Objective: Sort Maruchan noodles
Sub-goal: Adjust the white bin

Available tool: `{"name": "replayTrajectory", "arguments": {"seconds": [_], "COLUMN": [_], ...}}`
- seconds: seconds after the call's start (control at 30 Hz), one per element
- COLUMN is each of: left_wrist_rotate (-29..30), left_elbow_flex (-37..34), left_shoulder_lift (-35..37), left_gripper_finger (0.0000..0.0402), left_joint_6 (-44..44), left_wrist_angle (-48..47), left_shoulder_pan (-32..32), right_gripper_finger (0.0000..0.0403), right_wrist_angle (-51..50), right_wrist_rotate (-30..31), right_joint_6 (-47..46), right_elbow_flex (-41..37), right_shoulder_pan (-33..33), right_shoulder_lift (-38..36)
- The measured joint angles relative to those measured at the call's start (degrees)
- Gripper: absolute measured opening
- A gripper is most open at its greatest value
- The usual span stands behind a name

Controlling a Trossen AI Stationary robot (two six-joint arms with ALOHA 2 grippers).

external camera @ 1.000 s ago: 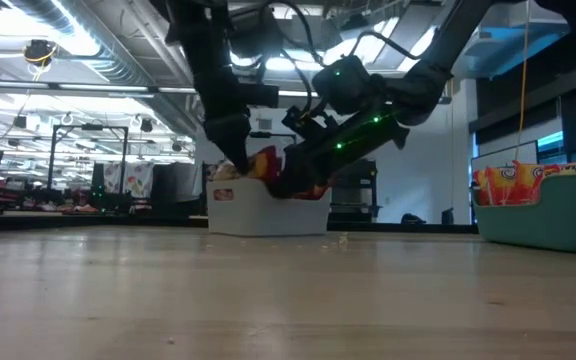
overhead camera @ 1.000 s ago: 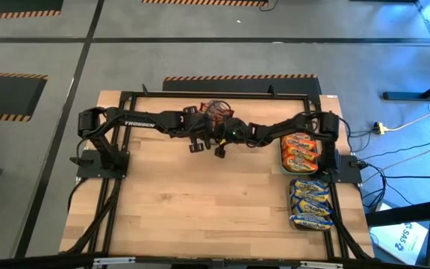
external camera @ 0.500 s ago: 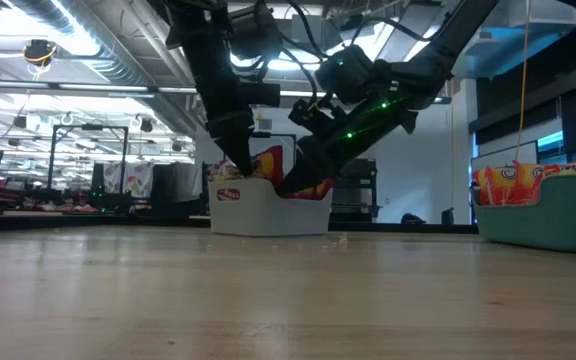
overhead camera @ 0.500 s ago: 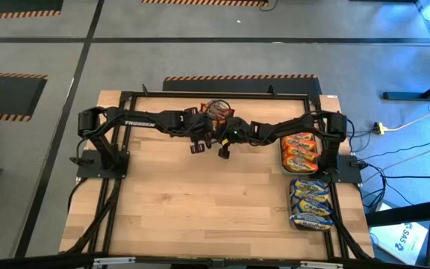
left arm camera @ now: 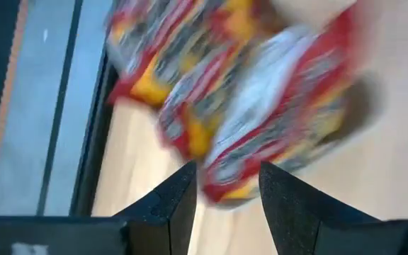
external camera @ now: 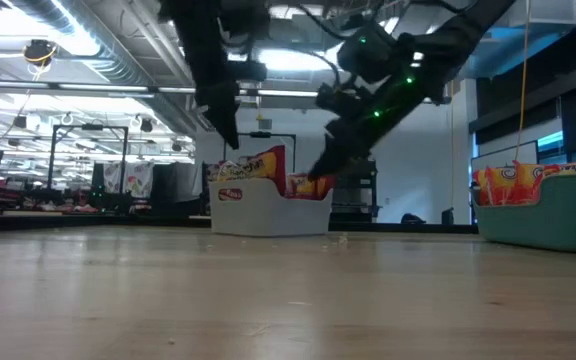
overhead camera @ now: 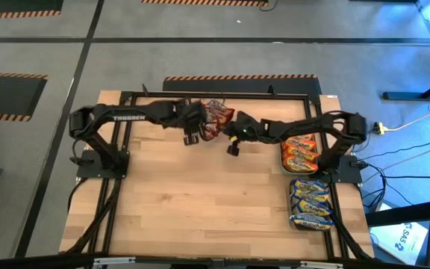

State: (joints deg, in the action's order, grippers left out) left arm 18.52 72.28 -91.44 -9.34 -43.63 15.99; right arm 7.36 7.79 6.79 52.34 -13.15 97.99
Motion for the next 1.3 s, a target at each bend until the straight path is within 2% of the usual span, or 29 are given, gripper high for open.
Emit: {"name": "replayTrajectory", "arguments": {"seconds": [0.2, 0.33, 0.5, 0.57, 0.67, 0.8, 1.0, 1.3], "left_wrist_rotate": [-1.39, -4.42, -5.52, -8.78, -16.84, -25.68, -32.39, -31.69], "left_elbow_flex": [-5.17, -9.11, -13.06, -14.21, -16.85, -21.30, -27.10, -28.84], "left_shoulder_lift": [1.52, 1.49, 1.47, 1.49, 1.50, 1.49, 1.49, 1.49], "left_gripper_finger": [0.0145, 0.0145, 0.0145, 0.0145, 0.0145, 0.0145, 0.0145, 0.0145], "left_joint_6": [2.60, 3.02, 3.18, 3.16, 3.18, 3.19, 4.68, 5.75], "left_wrist_angle": [1.89, 7.58, 12.79, 13.94, 16.99, 21.49, 30.48, 40.35], "left_shoulder_pan": [8.41, 14.15, 19.48, 21.39, 23.23, 23.36, 20.47, 16.50], "right_gripper_finger": [0.0001, 0.0001, 0.0001, 0.0001, 0.0001, 0.0001, 0.0001, 0.0001], "right_wrist_angle": [1.63, 6.60, 11.03, 12.66, 12.66, 12.82, 12.96, 16.26], "right_wrist_rotate": [4.24, 2.44, -0.08, -0.85, -0.27, 0.03, 0.14, -2.46], "right_joint_6": [-6.59, -8.42, -9.58, -9.66, -9.80, -9.60, -9.56, -9.52], "right_elbow_flex": [-6.30, -8.02, -7.68, -7.39, -6.20, -4.49, -3.85, -3.87], "right_shoulder_pan": [-0.44, -1.27, -2.79, -3.14, -3.86, -5.07, -8.25, -13.60], "right_shoulder_lift": [-0.99, 1.67, 4.60, 5.78, 7.24, 8.79, 9.21, 9.21]}}
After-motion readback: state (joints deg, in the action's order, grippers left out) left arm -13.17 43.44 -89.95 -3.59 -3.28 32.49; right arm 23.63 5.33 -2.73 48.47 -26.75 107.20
